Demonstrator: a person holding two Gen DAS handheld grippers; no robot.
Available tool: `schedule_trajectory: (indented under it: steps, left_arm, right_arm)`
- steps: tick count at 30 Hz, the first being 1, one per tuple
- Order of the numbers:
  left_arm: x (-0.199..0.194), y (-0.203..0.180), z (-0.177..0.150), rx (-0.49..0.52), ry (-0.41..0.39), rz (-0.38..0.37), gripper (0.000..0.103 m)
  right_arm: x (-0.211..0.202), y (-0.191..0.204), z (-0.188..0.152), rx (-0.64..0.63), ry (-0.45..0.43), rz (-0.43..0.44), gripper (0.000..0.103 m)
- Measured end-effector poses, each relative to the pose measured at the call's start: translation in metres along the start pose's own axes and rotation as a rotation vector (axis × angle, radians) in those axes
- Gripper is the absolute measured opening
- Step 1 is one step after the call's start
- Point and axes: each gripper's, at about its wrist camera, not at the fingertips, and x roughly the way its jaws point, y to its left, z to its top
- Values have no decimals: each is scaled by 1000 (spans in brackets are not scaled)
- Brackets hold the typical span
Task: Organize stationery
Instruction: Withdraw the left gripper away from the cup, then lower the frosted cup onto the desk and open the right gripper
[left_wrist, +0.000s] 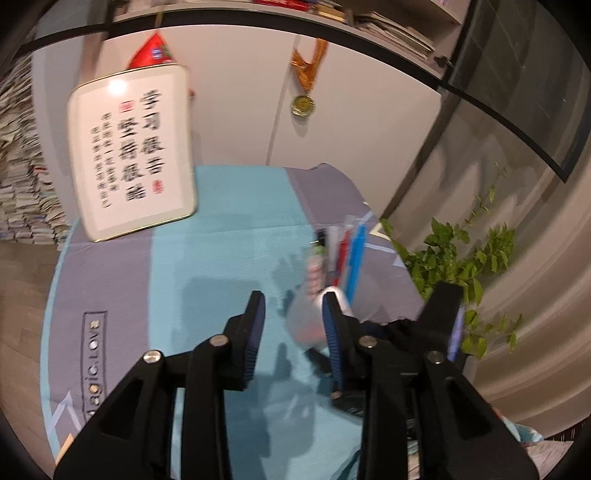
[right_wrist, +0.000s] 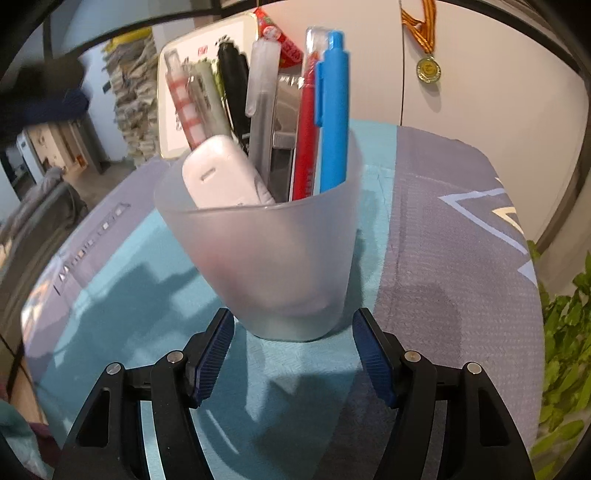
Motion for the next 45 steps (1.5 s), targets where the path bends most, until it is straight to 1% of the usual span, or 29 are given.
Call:
schedule_trajectory:
  steps: [2,4,7,10,12,14,17,19,20,21,24,27,30,32,34,38,41,43,45]
  left_arm:
    - [-5,12,-7,-9,-15,17,31]
    - [-7,19,-13,-6,-27,34,31]
    - [-8,29,-25,9,-50,63,36]
    - [-6,36,-38,47,-95,144,39]
    - [-4,39,-44,84,-114,180,41]
    - [0,43,-49,99,-107,175,41]
    - [4,52,-53,89,-95,140,41]
    - [5,55,-53,86,-94,131,41]
    - [6,57,-54,83,-98,129,41]
    - [6,60,-54,81,-101,126,41]
    - [5,67,-54,69,-109,111,41]
    - [7,77,-53,42,-108,110,41]
    - [7,87,-53,22,-105,104,41]
    - [6,92,-54,16,-106,107,41]
    - [5,98,-54,11,-107,115,41]
    - [3,110,-56,7,-118,149,42]
    - [2,118,-56,1,-120,155,45]
    - [2,119,-55,0,-125,157,46]
    - [3,118,-55,5,-124,162,47]
  right_arm:
    - [-3,3,2,-6,-27,-13,68]
    - [-7,13,3,-47,-55,-52,68]
    - [-16,29,9,-82,-84,-92,77]
    - [-25,35,19,-60,-116,-128,78]
    - [-28,34,28,-27,-124,-153,81]
    - [-25,33,36,-12,-109,-168,81]
    - [-20,35,45,-3,-84,-179,81]
    - [-17,37,51,-9,-75,-202,81]
    - [-15,38,52,-10,-63,-213,74]
    - [-13,38,53,-10,-51,-222,72]
    - [-12,40,54,7,-31,-235,70]
    - [-9,47,58,23,-25,-269,70]
    - [-3,54,67,74,-15,-254,70]
    - [1,63,76,83,-31,-243,70]
    - [6,73,86,89,-52,-256,70]
    - [22,86,107,123,-72,-253,70]
    - [39,93,114,105,-54,-298,70]
    - [48,92,113,116,-20,-290,71]
    - [47,91,111,124,-28,-285,71]
